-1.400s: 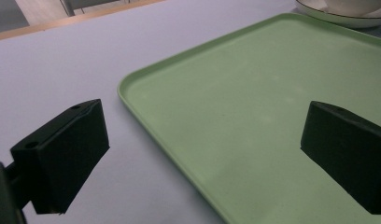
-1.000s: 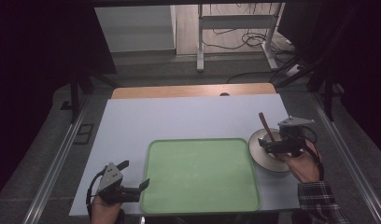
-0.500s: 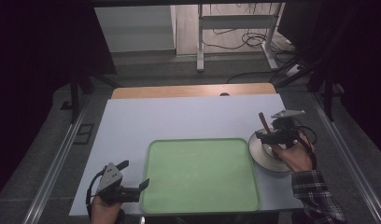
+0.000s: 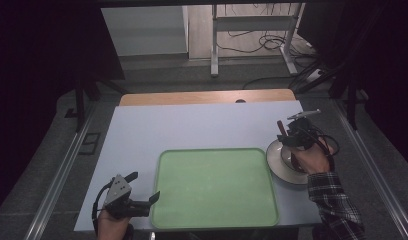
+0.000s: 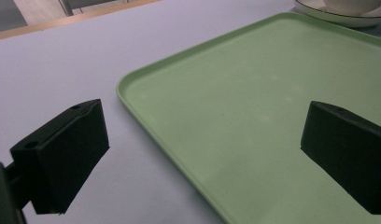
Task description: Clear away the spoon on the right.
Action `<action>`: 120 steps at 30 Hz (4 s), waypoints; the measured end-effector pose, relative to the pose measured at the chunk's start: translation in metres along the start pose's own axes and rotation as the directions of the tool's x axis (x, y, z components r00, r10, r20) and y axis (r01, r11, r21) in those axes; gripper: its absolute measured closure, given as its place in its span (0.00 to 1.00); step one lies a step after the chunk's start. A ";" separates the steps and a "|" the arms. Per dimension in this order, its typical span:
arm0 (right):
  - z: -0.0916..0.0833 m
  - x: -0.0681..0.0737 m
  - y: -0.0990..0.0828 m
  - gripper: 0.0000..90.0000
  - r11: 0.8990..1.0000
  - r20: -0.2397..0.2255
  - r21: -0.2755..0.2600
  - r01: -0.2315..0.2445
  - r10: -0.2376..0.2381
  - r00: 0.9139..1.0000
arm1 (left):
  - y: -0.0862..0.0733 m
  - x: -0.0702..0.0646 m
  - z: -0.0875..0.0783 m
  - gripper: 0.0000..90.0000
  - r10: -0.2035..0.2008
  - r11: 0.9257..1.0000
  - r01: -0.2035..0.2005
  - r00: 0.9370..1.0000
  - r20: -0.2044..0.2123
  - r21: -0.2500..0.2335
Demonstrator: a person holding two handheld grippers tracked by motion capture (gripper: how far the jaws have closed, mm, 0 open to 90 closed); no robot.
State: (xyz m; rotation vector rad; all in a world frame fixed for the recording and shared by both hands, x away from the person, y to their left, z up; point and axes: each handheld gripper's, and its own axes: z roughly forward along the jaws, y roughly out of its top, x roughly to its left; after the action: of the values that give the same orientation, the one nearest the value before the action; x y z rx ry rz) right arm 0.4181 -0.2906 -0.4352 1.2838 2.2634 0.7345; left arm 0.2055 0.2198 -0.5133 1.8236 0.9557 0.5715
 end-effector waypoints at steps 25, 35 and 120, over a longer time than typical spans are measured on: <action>-0.016 -0.004 0.018 0.86 0.997 -0.030 0.078 -0.025 0.027 0.999 | 0.000 -0.001 0.000 0.01 0.004 1.000 -0.004 1.000 -0.006 0.001; -0.031 -0.003 0.033 0.86 0.993 -0.024 0.114 -0.002 0.005 1.000 | 0.000 0.000 -0.001 0.01 0.006 1.000 -0.006 1.000 -0.009 -0.003; 0.023 0.123 0.018 0.86 0.894 -0.239 0.431 0.118 -0.013 0.971 | 0.001 -0.002 -0.001 0.01 0.013 1.000 -0.013 1.000 -0.010 -0.005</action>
State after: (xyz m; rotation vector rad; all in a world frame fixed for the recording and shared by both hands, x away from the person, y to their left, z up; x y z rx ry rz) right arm 0.3849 -0.1701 -0.4551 1.3628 2.7645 0.3627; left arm 0.2040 0.2189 -0.5114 1.8259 0.9486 0.5910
